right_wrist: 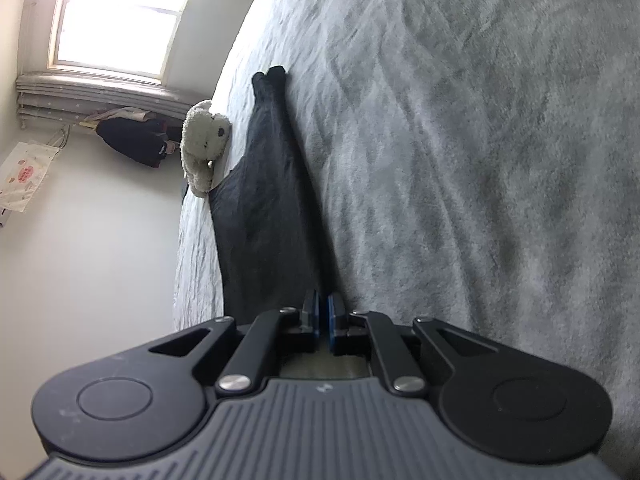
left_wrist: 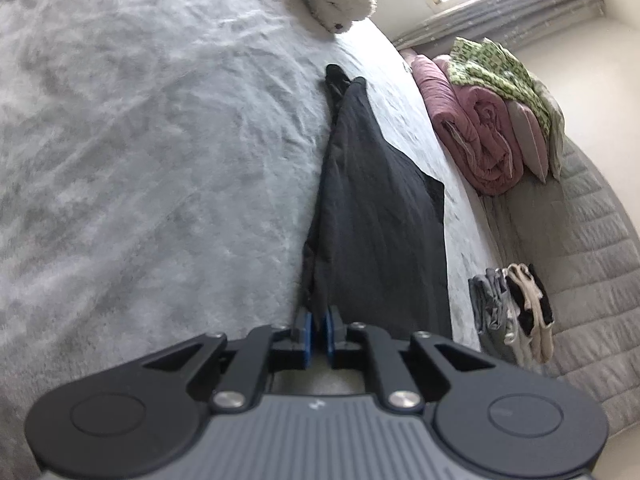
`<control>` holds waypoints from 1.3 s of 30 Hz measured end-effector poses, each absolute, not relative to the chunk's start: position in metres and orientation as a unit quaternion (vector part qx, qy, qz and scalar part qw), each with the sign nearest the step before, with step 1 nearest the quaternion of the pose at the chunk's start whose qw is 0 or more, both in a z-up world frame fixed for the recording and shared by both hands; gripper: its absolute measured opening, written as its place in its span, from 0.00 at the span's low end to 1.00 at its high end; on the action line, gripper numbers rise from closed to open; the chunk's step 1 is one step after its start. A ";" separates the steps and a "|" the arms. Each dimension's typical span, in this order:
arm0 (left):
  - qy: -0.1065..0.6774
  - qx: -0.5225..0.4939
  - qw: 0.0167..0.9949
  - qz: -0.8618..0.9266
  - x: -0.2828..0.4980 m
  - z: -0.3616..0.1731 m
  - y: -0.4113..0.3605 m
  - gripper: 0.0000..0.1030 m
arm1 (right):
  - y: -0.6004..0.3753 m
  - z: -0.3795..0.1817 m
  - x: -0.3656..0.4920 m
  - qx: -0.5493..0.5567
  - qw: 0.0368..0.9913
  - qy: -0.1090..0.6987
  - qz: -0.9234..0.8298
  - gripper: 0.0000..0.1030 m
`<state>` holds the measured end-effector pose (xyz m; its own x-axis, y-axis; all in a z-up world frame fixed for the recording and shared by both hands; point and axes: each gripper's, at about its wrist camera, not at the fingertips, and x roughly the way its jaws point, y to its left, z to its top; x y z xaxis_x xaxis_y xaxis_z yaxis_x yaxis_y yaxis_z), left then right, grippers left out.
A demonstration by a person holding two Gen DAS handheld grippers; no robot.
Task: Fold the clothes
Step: 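Close both grippers on the end of the folded black shirt, then lift the shirt end with both grippers and fold it toward the plush dog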
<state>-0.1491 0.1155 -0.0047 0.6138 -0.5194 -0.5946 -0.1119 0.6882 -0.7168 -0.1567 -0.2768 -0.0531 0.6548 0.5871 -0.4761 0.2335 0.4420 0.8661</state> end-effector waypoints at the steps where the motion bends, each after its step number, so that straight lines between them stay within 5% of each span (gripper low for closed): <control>1: 0.424 -0.375 0.815 -0.125 -0.149 -0.005 0.116 0.06 | -0.277 -0.052 -0.157 0.515 0.750 0.397 0.119 0.06; 8: 0.444 -0.381 0.801 -0.124 -0.145 -0.005 0.122 0.07 | -0.280 -0.055 -0.158 0.508 0.749 0.409 0.114 0.07; 20: 0.432 -0.324 0.837 -0.081 -0.122 0.032 0.142 0.09 | -0.270 -0.010 -0.135 0.345 0.841 0.407 0.095 0.15; 31: 0.414 -0.199 0.866 -0.195 -0.050 0.061 0.060 0.13 | -0.199 0.018 -0.051 0.180 0.857 0.411 0.253 0.15; 39: 0.410 -0.129 0.871 -0.237 -0.009 0.027 0.032 0.14 | -0.169 -0.005 -0.011 0.106 0.845 0.418 0.318 0.14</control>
<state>-0.0094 0.0323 0.0269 0.5522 -0.5183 -0.6531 0.3061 0.8546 -0.4195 -0.0110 -0.1690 -0.0053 0.4491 0.6260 -0.6376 -0.4483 0.7751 0.4453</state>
